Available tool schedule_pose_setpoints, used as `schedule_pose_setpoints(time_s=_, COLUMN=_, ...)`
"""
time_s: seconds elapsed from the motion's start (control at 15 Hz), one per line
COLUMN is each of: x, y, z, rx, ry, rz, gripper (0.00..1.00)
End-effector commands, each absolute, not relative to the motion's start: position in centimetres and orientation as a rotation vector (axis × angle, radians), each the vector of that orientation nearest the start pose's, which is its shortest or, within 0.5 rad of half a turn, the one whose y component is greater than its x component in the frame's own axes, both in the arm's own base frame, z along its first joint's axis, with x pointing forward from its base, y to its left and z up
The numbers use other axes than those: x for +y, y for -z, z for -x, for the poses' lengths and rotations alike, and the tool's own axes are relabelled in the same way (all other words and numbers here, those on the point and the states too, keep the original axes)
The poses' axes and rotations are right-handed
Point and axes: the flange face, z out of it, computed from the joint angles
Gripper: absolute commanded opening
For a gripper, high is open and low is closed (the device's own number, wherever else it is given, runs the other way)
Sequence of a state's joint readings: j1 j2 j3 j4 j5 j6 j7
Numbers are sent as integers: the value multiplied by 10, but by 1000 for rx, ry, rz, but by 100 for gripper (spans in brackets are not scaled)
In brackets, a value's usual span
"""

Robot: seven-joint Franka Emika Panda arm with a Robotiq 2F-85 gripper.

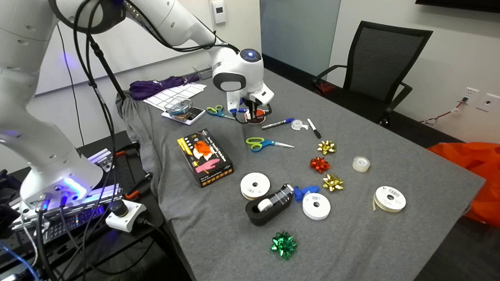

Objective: Put the orange circular object on the black box

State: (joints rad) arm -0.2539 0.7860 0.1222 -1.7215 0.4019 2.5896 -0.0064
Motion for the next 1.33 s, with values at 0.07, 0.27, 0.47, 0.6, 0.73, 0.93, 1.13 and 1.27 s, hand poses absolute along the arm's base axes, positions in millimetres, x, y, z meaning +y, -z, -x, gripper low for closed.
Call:
schedule_pose_setpoints(time_s=0.07, x=-113, y=-178, z=-637, rx=613, ry=67, rz=2739, gripper=0)
schedule_pose_setpoints(time_s=0.27, x=-121, y=-208, z=-623, rx=553, ry=11, rz=2746, gripper=0)
schedule_pose_setpoints(time_s=0.47, x=-127, y=-230, z=-610, rx=521, ry=-37, rz=2767, gripper=0)
schedule_pose_setpoints(time_s=0.6, x=-132, y=-243, z=-601, rx=495, ry=-69, rz=2780, gripper=0)
schedule_pose_setpoints(time_s=0.73, x=-140, y=-253, z=-590, rx=456, ry=-112, rz=2802, gripper=0)
schedule_pose_setpoints(time_s=0.93, x=-154, y=-264, z=-568, rx=368, ry=-189, rz=2831, gripper=0)
schedule_pose_setpoints(time_s=1.13, x=-159, y=-267, z=-548, rx=287, ry=-229, rz=2835, gripper=0)
schedule_pose_setpoints(time_s=1.27, x=-157, y=-268, z=-539, rx=266, ry=-236, rz=2845, gripper=0)
